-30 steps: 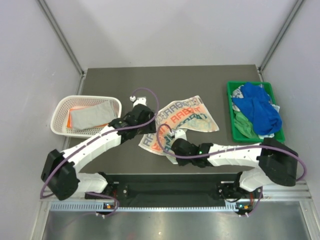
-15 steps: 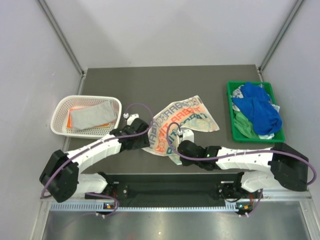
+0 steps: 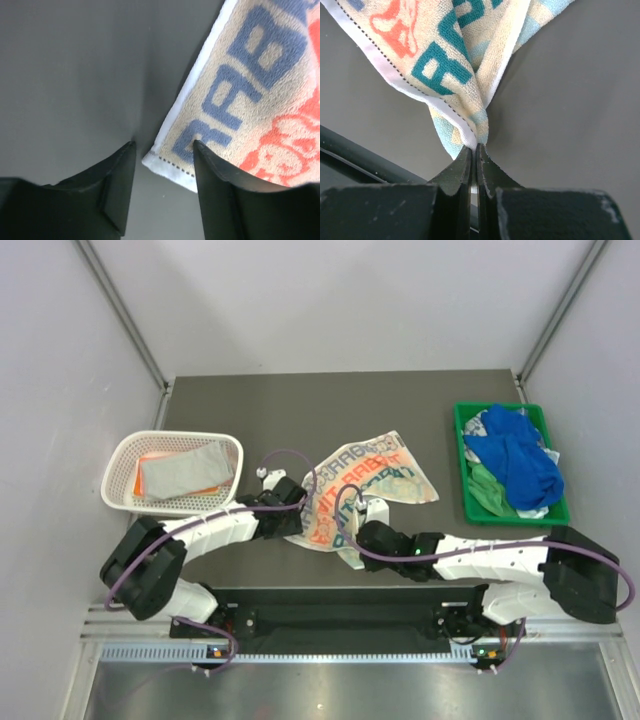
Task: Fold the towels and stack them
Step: Flatten out the crumpled towel
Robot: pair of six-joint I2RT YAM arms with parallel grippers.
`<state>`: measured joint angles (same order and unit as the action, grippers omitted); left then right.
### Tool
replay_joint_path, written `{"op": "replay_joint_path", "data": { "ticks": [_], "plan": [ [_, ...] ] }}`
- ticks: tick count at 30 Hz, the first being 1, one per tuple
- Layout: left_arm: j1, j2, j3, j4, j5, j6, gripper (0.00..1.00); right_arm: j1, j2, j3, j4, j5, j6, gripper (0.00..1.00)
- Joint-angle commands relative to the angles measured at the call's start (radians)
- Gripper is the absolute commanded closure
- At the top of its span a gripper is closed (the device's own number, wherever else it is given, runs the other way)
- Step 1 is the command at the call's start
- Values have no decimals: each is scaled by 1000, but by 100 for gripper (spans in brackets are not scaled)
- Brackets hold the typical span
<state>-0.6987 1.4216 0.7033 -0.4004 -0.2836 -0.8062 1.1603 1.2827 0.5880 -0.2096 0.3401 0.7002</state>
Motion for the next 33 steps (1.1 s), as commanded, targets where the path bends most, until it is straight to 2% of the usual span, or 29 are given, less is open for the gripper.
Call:
{"op": "replay_joint_path", "data": {
  "ticks": [1,4,5,7,8,13,17,24,33],
  "plan": [
    [-2,45,-24,60,-2,5,46,1,-45,-16,32,33,7,100],
    [-4,66,-39,80,12,6,64,-1,-60,-17,21,42,7,99],
    [-5,69,-48,84,21,6,76,-1,-68,-16,18,43,7,99],
    [-4,68,-51,90,47,4,88,-1,-75,-10,6,54,1,99],
    [-4,62,-50,87,50,7,100,-1,-80,-7,0,54,-1,99],
    [-4,-29,2,14,49,47,100,-1,-100,32,-37,82,-24,99],
    [-4,-134,111,-105,43,99,100,-2,-161,97,-126,144,-54,99],
    [-5,-311,378,-242,40,234,100,-1,-255,411,-309,322,-259,99],
    [-7,-345,751,-279,100,317,100,-2,-304,777,-329,415,-580,99]
  ]
}}
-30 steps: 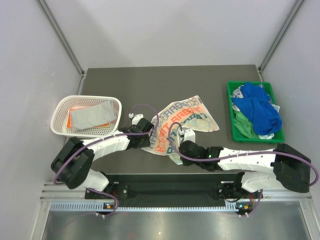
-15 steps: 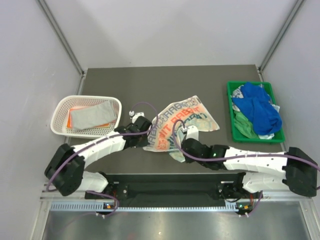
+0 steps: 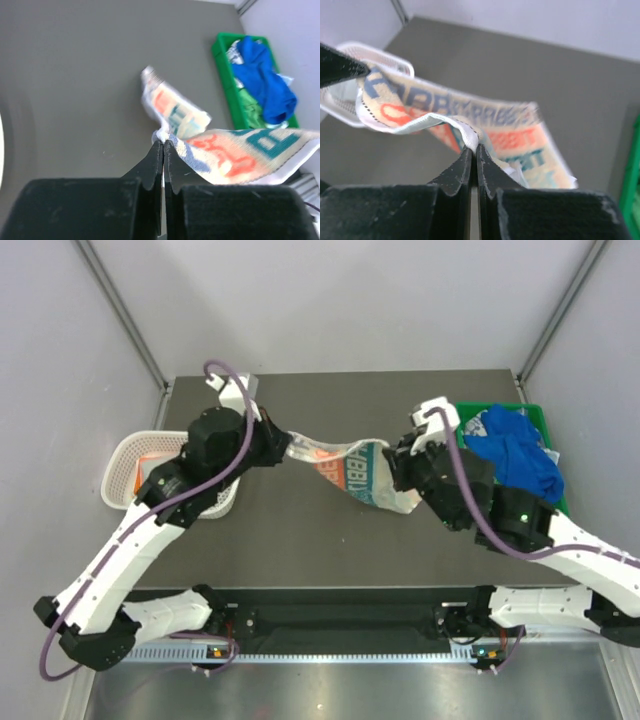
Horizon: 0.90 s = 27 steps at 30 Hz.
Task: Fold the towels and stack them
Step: Flatten out the crumpled towel
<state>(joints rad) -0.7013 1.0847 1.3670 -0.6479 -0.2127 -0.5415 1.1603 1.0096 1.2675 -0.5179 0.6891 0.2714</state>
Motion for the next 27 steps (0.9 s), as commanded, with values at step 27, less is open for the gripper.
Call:
{"op": "replay_joint_path", "data": {
  "ticks": [27],
  "plan": [
    [60,210,468,103,-70,23,100,-435,240,560,-30,-457,-289,100]
  ]
}}
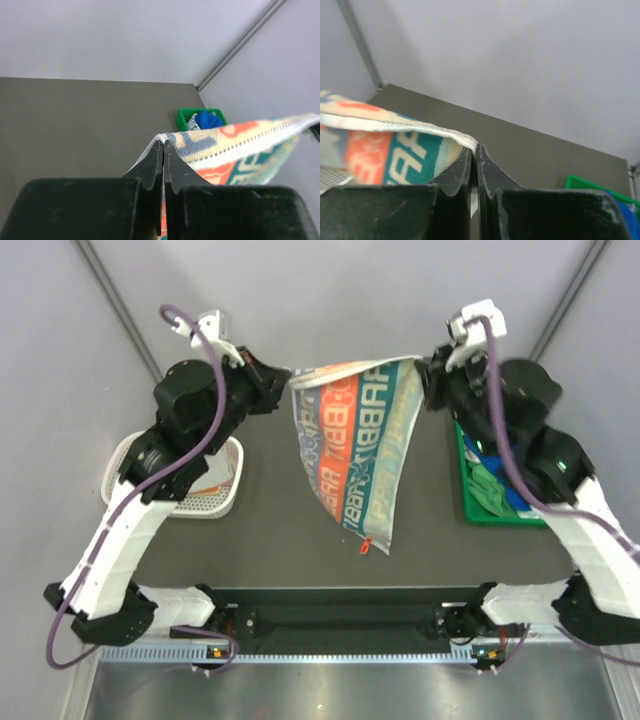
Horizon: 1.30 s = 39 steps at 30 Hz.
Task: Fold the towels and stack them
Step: Flatten out the crumpled towel
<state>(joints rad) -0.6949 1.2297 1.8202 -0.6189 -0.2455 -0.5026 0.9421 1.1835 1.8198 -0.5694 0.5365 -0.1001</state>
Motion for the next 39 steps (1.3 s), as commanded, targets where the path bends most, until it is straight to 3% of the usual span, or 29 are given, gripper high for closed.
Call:
{"op": "replay_joint_path", "data": {
  "ticks": [1,4,7,12,18,24,31,39],
  "plan": [
    [83,115,21,99,24,-37,100,-353,121,-3,40,-363,94,100],
    [193,235,19,168,126,-79,100,-512,282,2,103,-512,145,100],
    [245,357,50,257,150,-74,100,-589,425,94,147,-608,206,100],
    [273,415,125,283,189,-51,100,-602,479,139,157,-668,211,100],
    [285,401,171,246,192,-17,100,-605,438,144,158,-658,198,100],
    [285,327,70,249,209,-36,100,-605,341,6,195,-672,220,100],
    [279,110,-104,260,216,-62,100,-602,115,-164,198,-681,231,100],
    [261,-87,-163,237,239,-68,100,-516,-62,-162,114,-698,218,100]
  ]
}}
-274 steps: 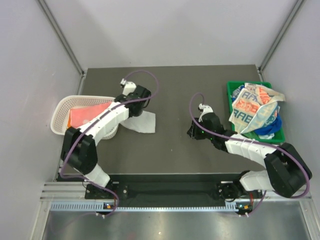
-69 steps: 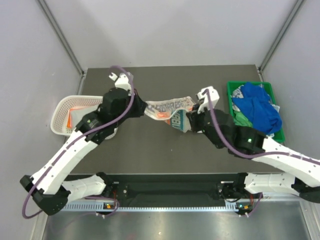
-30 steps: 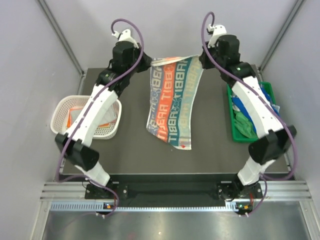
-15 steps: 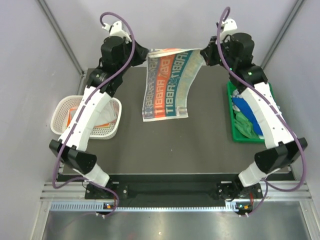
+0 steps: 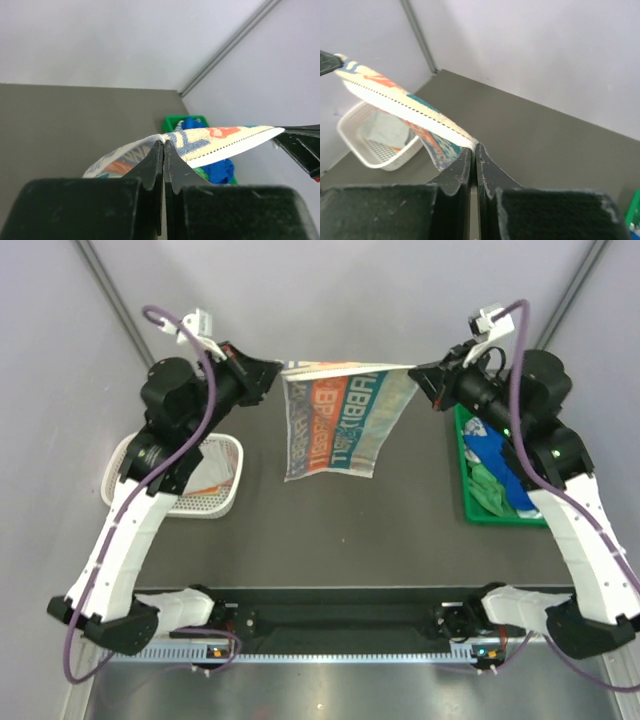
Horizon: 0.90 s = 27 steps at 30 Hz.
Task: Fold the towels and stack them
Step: Flatten out the crumpled towel
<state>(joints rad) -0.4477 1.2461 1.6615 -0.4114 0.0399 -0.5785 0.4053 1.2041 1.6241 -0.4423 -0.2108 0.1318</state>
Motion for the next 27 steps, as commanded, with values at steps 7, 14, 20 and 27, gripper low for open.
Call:
{"op": "replay_joint_path", "data": {
  "ticks": [7,14,20,27],
  "plan": [
    [12,-184,30,3,0,-12,100,82,-141,121,-73,50,-9,100],
    [12,-140,130,-62,-72,-29,100,86,-83,263,-119,94,-18,100],
    [67,47,143,-55,-77,-78,100,12,141,289,-101,62,-48,100],
    [178,556,222,163,95,-155,100,-164,696,519,-22,-79,17,100]
  ]
}}
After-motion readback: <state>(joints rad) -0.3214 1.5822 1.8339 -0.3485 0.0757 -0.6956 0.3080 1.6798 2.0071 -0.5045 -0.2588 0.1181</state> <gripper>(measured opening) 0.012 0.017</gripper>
